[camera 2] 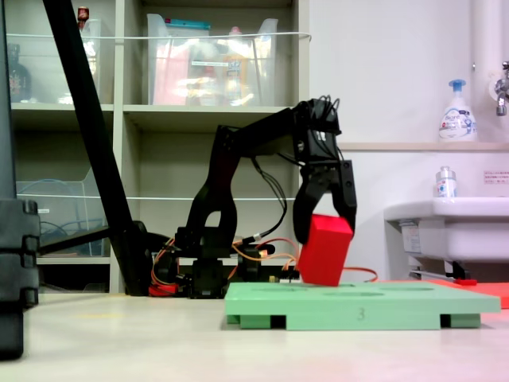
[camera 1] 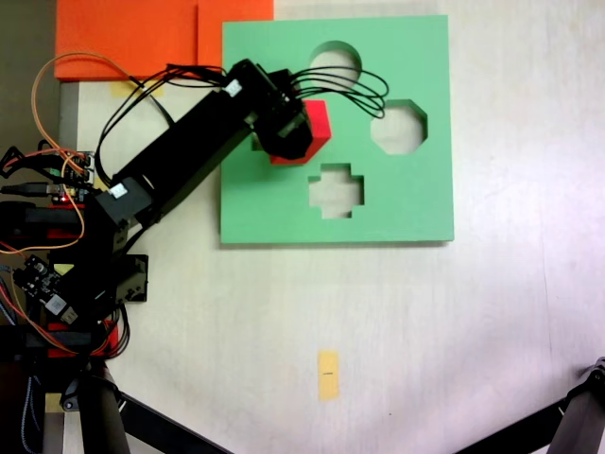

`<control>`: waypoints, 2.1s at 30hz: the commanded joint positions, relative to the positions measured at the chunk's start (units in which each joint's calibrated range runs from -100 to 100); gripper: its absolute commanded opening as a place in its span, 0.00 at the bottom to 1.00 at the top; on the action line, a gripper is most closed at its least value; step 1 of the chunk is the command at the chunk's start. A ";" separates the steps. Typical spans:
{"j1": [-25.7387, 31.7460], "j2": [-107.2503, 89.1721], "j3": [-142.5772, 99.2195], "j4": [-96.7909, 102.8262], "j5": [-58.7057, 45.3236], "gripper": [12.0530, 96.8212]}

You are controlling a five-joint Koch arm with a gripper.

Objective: Put the square block into the corresponding hole

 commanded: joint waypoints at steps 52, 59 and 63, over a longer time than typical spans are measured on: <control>1.37 -7.21 1.46 11.60 0.39 0.28; 0.59 -3.44 3.55 14.97 -0.44 0.29; 0.98 -0.50 3.16 13.52 -0.49 0.29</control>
